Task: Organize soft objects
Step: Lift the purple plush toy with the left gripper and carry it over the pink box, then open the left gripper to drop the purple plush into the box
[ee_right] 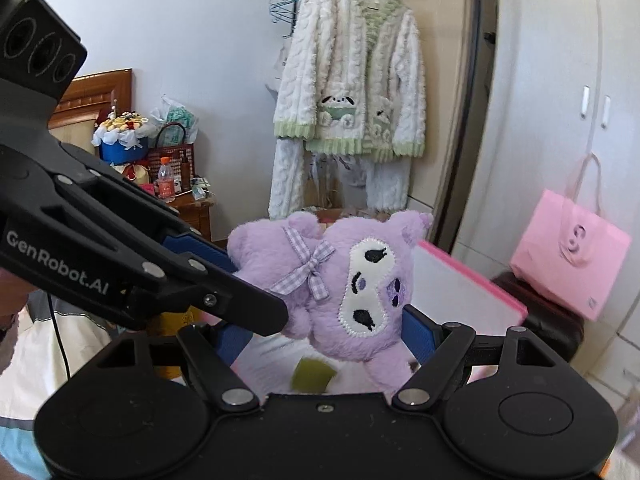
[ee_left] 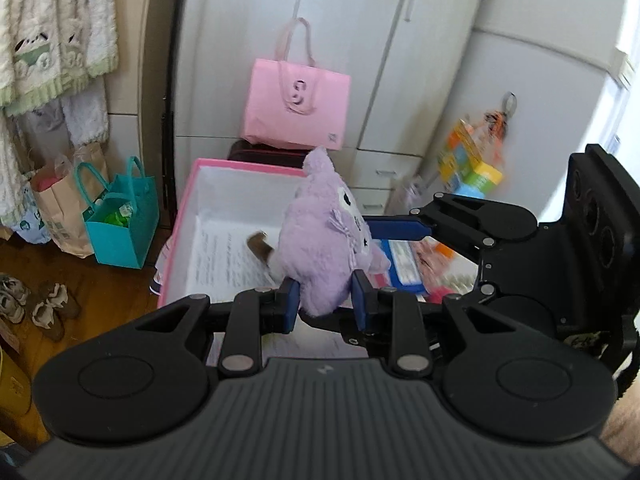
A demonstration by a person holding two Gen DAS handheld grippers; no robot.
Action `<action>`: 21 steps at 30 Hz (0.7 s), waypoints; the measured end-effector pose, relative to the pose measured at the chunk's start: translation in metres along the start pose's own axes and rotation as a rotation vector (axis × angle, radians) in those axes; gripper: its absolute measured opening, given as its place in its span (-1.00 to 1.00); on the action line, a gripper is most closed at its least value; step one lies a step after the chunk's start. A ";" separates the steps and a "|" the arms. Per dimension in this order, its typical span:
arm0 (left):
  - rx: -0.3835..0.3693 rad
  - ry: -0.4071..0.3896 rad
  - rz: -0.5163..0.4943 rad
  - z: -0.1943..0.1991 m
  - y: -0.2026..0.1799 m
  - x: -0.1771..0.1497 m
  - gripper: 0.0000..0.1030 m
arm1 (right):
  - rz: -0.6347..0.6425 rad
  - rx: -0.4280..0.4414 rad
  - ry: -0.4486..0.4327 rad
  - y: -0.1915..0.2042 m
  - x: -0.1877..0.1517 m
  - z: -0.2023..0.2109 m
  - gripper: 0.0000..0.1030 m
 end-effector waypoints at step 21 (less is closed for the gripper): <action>0.081 0.107 0.203 -0.107 0.069 -0.007 -0.28 | 0.156 0.079 0.269 -0.050 0.017 -0.129 0.61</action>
Point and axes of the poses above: each gripper's, at about its wrist camera, not at the fingertips, and z roughly against the way its jaws point, y to its left, x to its top, the point moved 4 cm from there along -z, roughly the way its jaws point, and after that the axes turned 13 degrees about -z, right-handed, at the moved point
